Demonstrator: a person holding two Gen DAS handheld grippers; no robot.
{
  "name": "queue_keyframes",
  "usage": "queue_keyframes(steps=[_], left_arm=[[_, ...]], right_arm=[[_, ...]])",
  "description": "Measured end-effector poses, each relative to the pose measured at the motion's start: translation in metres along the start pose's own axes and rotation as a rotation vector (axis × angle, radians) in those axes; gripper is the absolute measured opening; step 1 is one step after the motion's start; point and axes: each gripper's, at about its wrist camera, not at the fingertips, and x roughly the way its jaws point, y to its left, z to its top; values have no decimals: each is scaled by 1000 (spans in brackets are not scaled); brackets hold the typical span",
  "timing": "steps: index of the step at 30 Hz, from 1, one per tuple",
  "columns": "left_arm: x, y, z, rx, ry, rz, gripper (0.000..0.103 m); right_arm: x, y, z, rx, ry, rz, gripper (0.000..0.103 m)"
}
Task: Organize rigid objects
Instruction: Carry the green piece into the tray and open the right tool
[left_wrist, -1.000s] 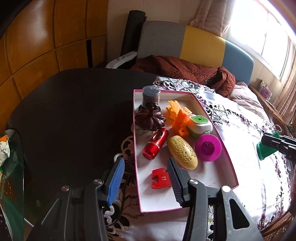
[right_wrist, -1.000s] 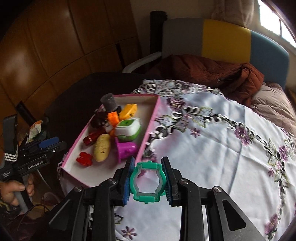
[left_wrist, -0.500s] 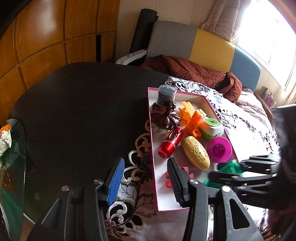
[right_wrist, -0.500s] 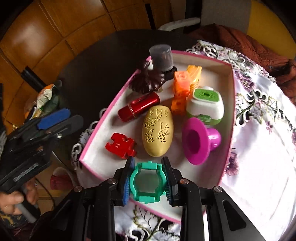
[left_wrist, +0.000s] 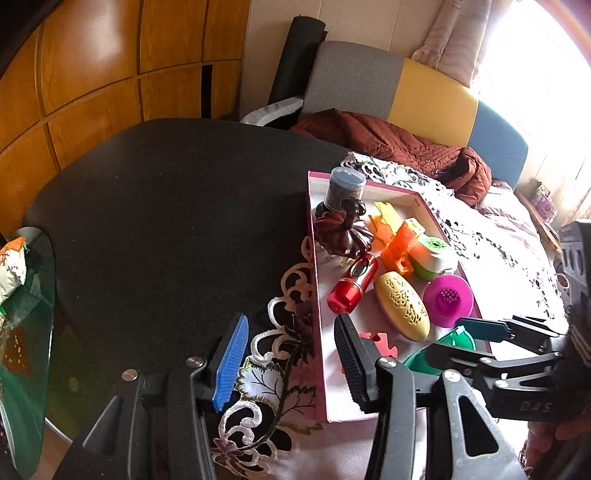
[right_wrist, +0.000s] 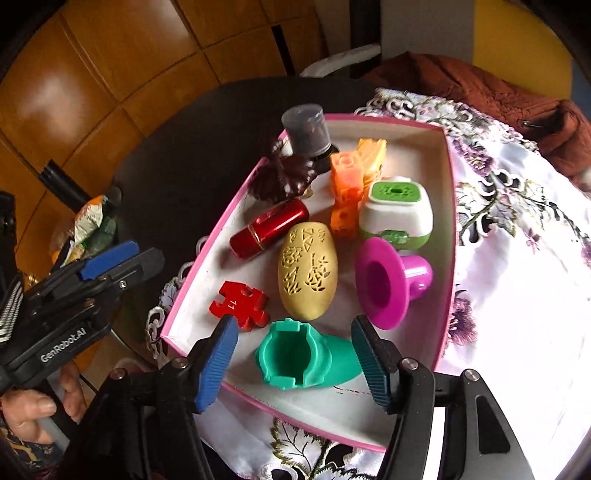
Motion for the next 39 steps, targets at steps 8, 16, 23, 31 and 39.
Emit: queue_keyframes(steps=[8,16,23,31,39], left_arm=[[-17,-7,2,14,-59,41,49],[-41,-24,-1,66,-139,65,62],[-58,-48,-5,115,-195,65,72],[-63,-52,-3,79,-198,92,72],[-62,-43,-4,37,-189,89,71]], right_arm=[[-29,5,-12,24,-148,-71,78],[-55,4,-22,90,-307,-207,88],[-61,2,-29,111,-339,-277,88],[-68,0,-37,136,-353,-301,88],[-70,7,-38,125,-361,-311,88]])
